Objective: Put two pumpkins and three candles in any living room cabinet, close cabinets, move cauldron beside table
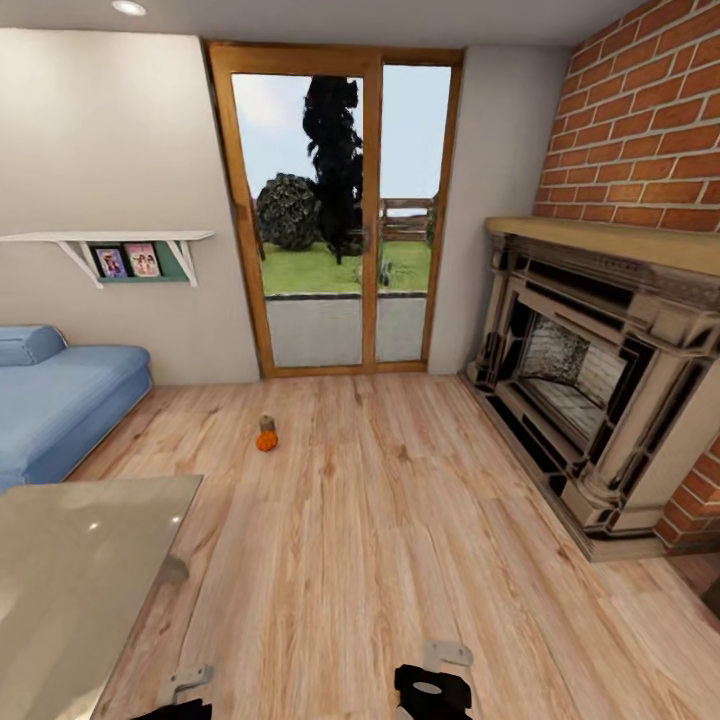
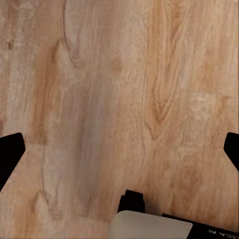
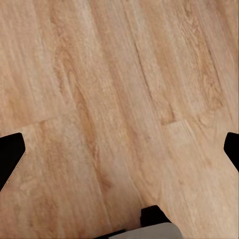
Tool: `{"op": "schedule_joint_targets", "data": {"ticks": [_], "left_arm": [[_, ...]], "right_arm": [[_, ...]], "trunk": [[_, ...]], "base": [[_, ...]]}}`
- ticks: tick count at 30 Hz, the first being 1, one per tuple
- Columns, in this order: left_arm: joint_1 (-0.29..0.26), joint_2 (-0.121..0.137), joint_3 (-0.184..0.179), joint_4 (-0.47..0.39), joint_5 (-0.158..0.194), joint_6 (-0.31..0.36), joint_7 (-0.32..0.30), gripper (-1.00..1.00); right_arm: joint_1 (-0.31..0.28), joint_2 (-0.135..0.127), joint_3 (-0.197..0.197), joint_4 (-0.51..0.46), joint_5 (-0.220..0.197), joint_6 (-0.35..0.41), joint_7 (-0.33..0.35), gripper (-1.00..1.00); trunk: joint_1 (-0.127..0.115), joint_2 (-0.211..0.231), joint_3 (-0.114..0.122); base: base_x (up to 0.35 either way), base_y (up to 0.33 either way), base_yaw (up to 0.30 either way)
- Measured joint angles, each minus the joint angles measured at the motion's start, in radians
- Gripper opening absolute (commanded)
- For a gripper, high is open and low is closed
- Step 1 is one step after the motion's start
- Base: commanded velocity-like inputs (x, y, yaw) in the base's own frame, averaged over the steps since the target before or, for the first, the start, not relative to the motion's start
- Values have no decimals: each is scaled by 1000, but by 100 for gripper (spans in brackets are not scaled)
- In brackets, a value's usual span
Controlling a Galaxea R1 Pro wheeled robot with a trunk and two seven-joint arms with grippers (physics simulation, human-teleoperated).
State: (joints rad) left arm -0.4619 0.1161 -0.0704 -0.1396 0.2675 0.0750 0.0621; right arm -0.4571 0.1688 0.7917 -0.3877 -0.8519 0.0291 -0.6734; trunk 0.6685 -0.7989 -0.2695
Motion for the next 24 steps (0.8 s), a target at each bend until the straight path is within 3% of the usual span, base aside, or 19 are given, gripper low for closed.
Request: {"op": "schedule_joint_targets", "data": {"ticks": [4,12,16,24], "left_arm": [[0,0,1,1,2,-18,53,100],[0,-3,1,1,3,-30,63,100],[0,-3,0,4,5,-71,64,100],[0,-4,0,6,4,-78,64,100]], "right_arm": [[0,-2,0,0,-2,0,36,100],[0,-7,-1,11,-2,1,180,100],[0,-6,-1,29,-1,2,197,100],[0,-5,0,32,-2,0,199,100]], "trunk": [[0,0,0],[0,0,0],[0,0,0],[0,0,0]], "base": [[321,0,0],[320,0,0],[107,0,0],[134,0,0]]}}
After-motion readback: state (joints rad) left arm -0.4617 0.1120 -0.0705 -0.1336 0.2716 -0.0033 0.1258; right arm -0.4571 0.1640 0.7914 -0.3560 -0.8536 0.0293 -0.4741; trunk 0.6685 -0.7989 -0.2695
